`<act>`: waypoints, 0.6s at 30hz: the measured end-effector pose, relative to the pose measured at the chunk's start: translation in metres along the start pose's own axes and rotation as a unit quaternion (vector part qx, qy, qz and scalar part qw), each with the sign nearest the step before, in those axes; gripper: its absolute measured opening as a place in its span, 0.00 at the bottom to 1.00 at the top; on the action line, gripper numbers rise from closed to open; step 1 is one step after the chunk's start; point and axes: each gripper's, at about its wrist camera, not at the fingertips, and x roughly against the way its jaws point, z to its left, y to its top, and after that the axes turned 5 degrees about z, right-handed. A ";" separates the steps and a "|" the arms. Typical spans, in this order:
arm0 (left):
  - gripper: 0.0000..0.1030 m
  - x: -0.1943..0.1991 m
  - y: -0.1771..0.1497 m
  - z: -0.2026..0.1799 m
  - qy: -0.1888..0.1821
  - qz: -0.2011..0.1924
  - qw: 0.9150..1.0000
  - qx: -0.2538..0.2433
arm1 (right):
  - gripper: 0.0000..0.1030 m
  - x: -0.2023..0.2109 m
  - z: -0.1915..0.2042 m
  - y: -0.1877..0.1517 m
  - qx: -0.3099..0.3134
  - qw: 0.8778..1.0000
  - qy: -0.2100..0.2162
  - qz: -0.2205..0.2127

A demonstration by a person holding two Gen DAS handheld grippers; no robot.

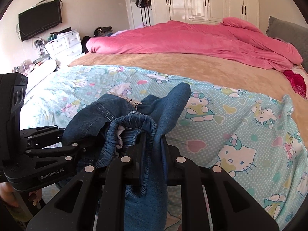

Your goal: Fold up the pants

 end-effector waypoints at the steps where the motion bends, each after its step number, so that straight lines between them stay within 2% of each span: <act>1: 0.21 -0.002 0.000 0.001 0.001 0.001 1.000 0.000 | 0.13 -0.003 -0.001 0.000 -0.002 1.000 -0.004 0.003; 7: 0.33 -0.009 -0.002 0.006 0.010 0.005 1.000 0.007 | 0.15 -0.014 -0.009 -0.003 -0.013 0.999 -0.035 0.008; 10: 0.37 -0.011 -0.004 0.008 0.012 0.006 1.000 0.009 | 0.42 -0.017 -0.014 -0.004 -0.021 0.999 -0.039 0.011; 13: 0.42 -0.011 -0.004 0.010 0.014 0.006 1.000 0.009 | 0.44 -0.018 -0.016 -0.006 -0.024 0.999 -0.041 0.014; 18: 0.51 -0.010 -0.003 0.011 0.017 0.004 1.000 0.009 | 0.57 -0.019 -0.016 -0.007 -0.028 0.999 -0.043 0.018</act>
